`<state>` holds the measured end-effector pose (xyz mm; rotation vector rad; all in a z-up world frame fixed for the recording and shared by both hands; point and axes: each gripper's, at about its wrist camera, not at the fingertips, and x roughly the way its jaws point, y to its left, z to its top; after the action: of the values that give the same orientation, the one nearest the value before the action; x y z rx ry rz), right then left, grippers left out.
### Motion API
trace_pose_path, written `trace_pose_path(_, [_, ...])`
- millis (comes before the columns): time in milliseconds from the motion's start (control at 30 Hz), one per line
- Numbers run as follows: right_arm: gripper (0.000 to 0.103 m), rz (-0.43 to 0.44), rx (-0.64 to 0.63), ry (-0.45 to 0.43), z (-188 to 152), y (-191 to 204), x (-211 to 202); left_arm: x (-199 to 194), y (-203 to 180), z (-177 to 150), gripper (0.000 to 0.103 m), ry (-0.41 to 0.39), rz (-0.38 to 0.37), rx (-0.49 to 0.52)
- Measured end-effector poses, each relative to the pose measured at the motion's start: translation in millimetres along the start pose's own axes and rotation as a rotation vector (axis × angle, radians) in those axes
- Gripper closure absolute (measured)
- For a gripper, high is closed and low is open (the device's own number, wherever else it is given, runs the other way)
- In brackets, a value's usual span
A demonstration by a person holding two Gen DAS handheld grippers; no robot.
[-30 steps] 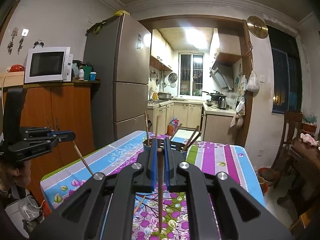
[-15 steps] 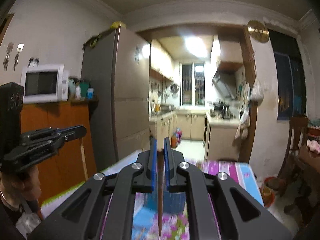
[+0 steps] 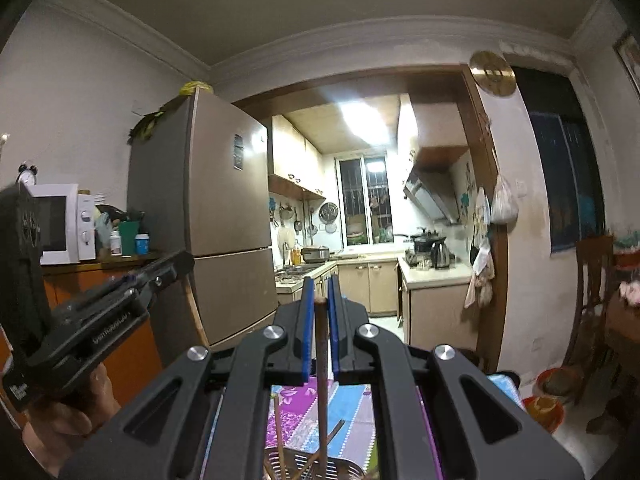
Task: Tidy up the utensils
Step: 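Lower the right tool's chopstick into the holder and open while the left tool releases its chopstick, then move both open tools away from the holder over the table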
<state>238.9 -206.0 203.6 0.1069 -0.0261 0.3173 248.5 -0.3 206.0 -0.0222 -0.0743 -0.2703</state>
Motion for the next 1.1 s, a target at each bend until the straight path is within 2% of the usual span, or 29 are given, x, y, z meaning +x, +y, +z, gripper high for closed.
trace_pose_path(233, [0.098,-0.008,0.027,0.052,-36.3,-4.6,37.1,31.3,16.5,-56.3,0.095,0.085,0.031,-0.006])
trace_pose_path(433, [0.098,-0.004,0.070,0.140,-78.2,-1.5,58.1,37.8,29.8,-96.0,0.095,0.154,0.037,-0.007])
trace_pose_path(767, [0.095,-0.020,0.065,0.234,-108.0,6.7,66.7,44.1,43.9,-136.6,0.095,0.247,0.064,-0.020])
trace_pose_path(800, [0.089,-0.025,0.062,0.231,-106.8,5.6,65.8,44.8,44.7,-138.1,0.095,0.250,0.073,-0.019])
trace_pose_path(833, [0.072,-0.038,0.057,0.220,-104.0,5.1,62.8,45.7,46.2,-139.0,0.094,0.254,0.078,-0.021])
trace_pose_path(867, [0.063,-0.045,0.059,0.208,-101.3,3.5,60.1,45.9,47.6,-138.4,0.093,0.257,0.084,-0.024])
trace_pose_path(900, [0.057,-0.048,0.064,0.189,-98.2,1.1,55.2,44.5,47.5,-136.7,0.091,0.254,0.090,-0.024])
trace_pose_path(1100, [0.057,-0.057,0.046,0.097,-72.4,-8.1,23.3,19.8,53.7,-105.2,0.078,0.156,0.130,-0.041])
